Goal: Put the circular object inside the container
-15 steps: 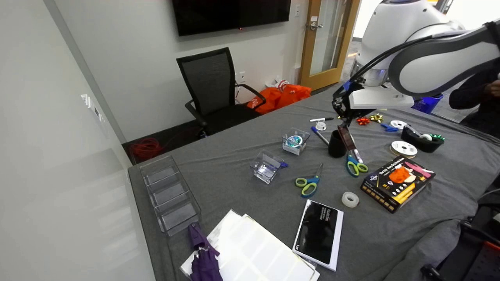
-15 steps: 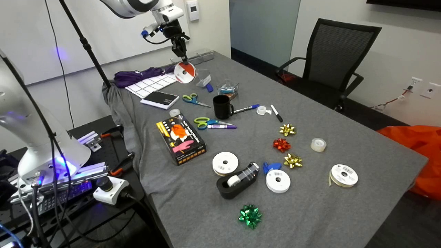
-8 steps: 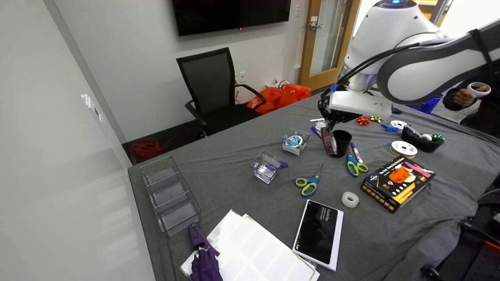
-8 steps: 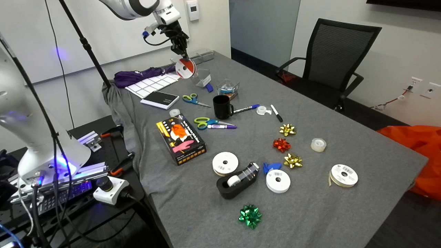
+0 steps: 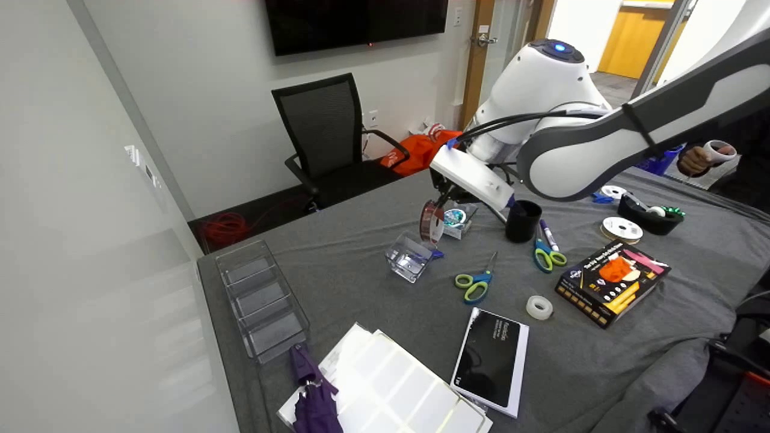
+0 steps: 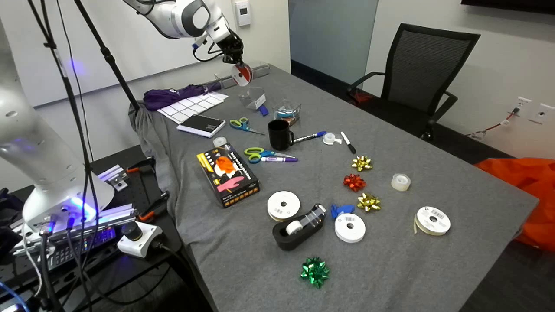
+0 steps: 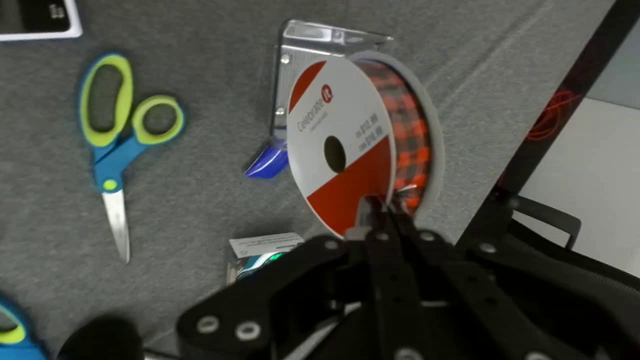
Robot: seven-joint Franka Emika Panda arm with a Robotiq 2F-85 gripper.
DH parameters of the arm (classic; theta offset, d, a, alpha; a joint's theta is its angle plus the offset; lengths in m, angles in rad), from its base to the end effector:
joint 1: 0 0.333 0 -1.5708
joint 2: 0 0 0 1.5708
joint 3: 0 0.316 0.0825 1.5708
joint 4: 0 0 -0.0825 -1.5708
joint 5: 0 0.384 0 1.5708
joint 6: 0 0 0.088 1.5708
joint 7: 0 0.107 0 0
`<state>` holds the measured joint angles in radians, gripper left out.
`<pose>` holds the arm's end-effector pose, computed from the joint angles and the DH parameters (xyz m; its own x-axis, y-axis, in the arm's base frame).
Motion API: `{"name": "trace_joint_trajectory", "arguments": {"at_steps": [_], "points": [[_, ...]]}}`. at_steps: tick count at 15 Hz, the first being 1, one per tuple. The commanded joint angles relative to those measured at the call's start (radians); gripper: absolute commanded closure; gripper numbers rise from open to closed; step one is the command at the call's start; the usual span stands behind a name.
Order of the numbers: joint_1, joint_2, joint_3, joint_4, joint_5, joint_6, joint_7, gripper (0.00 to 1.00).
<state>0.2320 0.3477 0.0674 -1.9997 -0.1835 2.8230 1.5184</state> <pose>0.6131 0.1960 0.3369 0.4502 -0.8833 0.1311 -0.7696 -0.4583 -0.4447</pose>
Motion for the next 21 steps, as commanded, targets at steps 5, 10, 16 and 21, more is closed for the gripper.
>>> {"name": "trace_joint_trajectory", "arguments": {"at_steps": [5,10,16,21], "points": [[0.042,0.201,-0.026,0.106,0.028,0.261,0.117,0.99],[0.058,0.262,-0.059,0.106,0.019,0.330,0.138,0.99],[0.084,0.262,-0.106,0.085,0.013,0.293,0.133,0.99],[0.128,0.250,-0.174,0.059,-0.011,0.239,0.126,0.57]]}}
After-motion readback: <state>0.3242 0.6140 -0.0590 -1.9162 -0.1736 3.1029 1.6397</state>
